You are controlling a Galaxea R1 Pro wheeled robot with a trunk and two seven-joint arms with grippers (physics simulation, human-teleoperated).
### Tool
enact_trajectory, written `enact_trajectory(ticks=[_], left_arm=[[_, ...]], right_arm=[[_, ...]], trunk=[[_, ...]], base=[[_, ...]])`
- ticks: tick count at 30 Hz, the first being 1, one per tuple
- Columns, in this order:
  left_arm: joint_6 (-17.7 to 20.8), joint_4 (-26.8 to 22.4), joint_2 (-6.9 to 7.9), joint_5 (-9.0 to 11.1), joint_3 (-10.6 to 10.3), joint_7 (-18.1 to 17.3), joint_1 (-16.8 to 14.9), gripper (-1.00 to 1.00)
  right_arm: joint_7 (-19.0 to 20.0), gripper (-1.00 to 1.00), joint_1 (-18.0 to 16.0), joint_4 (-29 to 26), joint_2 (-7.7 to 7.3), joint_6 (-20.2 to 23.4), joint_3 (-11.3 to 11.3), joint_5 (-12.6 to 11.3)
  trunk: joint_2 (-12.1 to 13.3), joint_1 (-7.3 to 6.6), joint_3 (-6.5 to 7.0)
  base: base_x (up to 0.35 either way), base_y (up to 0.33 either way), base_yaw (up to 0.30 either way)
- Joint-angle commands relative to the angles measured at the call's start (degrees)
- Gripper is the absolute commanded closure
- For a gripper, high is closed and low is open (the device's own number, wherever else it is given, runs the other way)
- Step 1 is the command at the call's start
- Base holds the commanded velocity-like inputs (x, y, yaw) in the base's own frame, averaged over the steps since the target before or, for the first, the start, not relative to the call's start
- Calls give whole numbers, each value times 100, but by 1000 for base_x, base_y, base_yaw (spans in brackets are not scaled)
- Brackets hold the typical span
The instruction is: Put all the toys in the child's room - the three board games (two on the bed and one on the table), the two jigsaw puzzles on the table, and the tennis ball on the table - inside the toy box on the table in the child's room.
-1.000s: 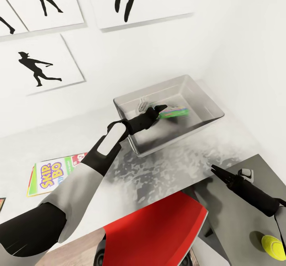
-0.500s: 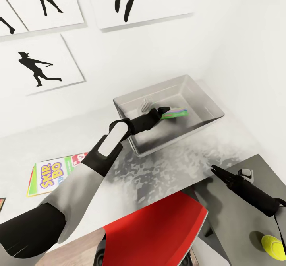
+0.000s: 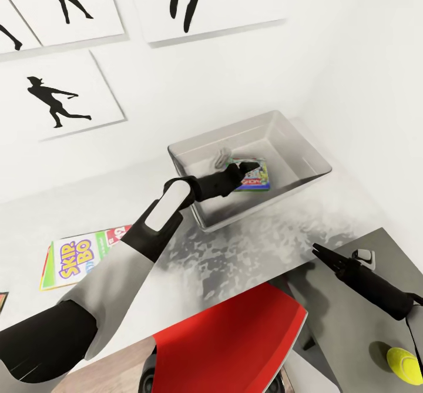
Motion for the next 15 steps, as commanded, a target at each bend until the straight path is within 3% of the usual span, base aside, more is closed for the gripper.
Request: enact_trajectory(ticks=[1, 6, 11, 15], left_arm=[[33, -7, 0, 65, -1, 53, -3, -100], [270, -253, 0, 101, -2, 53, -3, -100], [443, -445, 0, 411, -4, 53, -3, -100], [566, -644, 0, 518, -7, 79, -3, -100]], right_arm=[[12, -100, -3, 0, -1, 26, -5, -2], [11, -100, -3, 0, -3, 26, -5, -2], [12, -100, -5, 0, -1, 26, -5, -2], [12, -100, -6, 0, -1, 26, -6, -2]], trunk=[[-9, 3, -7], [-9, 3, -7], [-9, 3, -7], [-9, 3, -7]], base=[[0, 0, 0], [0, 0, 0], [0, 0, 0], [0, 0, 0]])
